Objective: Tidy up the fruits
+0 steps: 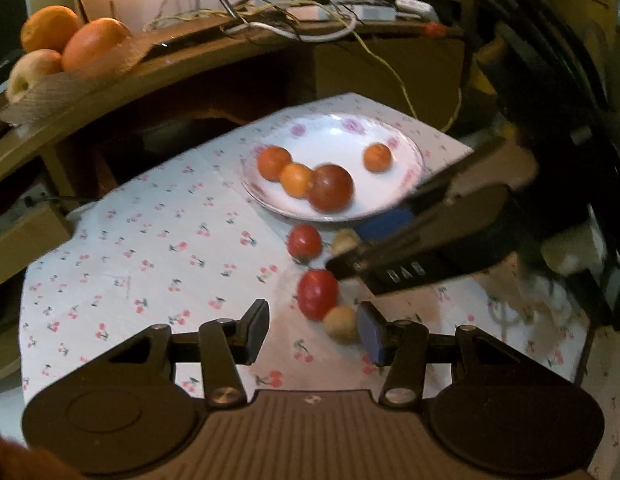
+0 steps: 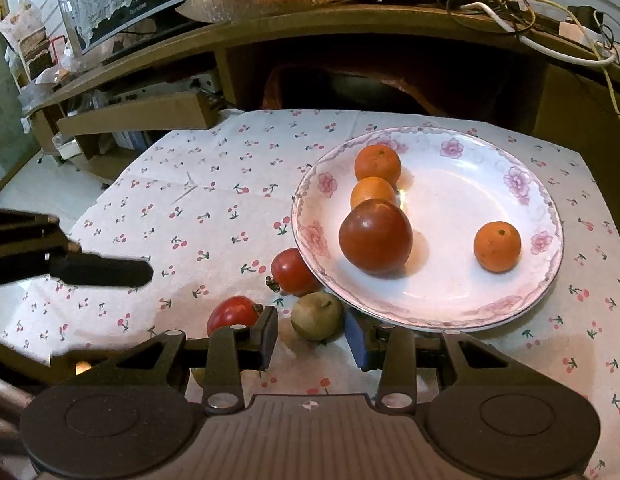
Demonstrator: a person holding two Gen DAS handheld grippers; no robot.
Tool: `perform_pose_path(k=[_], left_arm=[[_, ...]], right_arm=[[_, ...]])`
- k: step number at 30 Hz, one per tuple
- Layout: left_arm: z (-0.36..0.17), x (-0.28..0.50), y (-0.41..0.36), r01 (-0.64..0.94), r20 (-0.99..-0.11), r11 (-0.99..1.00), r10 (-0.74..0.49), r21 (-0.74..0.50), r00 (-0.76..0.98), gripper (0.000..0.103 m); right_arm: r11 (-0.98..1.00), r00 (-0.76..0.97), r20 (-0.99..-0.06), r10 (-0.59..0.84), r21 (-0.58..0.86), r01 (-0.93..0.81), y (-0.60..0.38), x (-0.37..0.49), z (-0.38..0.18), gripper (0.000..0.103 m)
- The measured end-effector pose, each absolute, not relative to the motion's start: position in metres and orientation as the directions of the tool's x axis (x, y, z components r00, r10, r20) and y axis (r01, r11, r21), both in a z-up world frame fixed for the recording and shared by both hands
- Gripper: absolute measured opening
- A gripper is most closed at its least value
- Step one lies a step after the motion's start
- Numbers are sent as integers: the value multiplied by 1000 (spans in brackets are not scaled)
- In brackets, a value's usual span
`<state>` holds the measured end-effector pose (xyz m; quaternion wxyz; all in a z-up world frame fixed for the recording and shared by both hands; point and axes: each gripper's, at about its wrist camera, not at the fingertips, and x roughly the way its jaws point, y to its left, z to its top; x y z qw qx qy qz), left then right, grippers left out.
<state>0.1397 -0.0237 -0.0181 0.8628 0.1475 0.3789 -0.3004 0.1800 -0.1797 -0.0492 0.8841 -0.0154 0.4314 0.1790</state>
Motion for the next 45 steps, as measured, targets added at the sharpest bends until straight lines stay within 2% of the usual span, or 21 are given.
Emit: perform_pose_path(k=[2,9,18,21,30,36,40,42,45], left_arm=[[-21,139,-26,636,-751,772,-410,17,518,54],[-34,137,-35,621,-765,784,-417,-28,492,52],[-47,149,-44,556,-777,829,-384,-53,499,39],[-47,147,-46,549,-774,834,-377,-46,508,30],[-45,130,-35,567,-779,824,-363,-12,511,30],[-46,126,-36,570,-775,822,-361,-1,519,30],[-46,121,-41,579,-766,814,-344,46,543,31],[-47,120,-43,578,-764,814,-334,62,552,33],[-47,119,-43,573,-760,815,-317,88,567,40]], right_arm=[[938,565,-770,296,122,-325,-180,180,-48,31],[943,567,-773,283,115,-312,-189,176,-42,31],[944,554,-787,273,109,-311,-201,169,-42,31],[944,552,-790,267,99,-314,-203,167,-42,31],[926,530,-796,292,96,-366,-210,147,-39,30],[896,529,-798,289,31,-443,-201,128,-40,30],[885,519,-799,303,34,-464,-202,123,-40,31],[887,523,-795,306,39,-460,-205,120,-41,32],[891,524,-798,298,36,-452,-206,118,-43,38]])
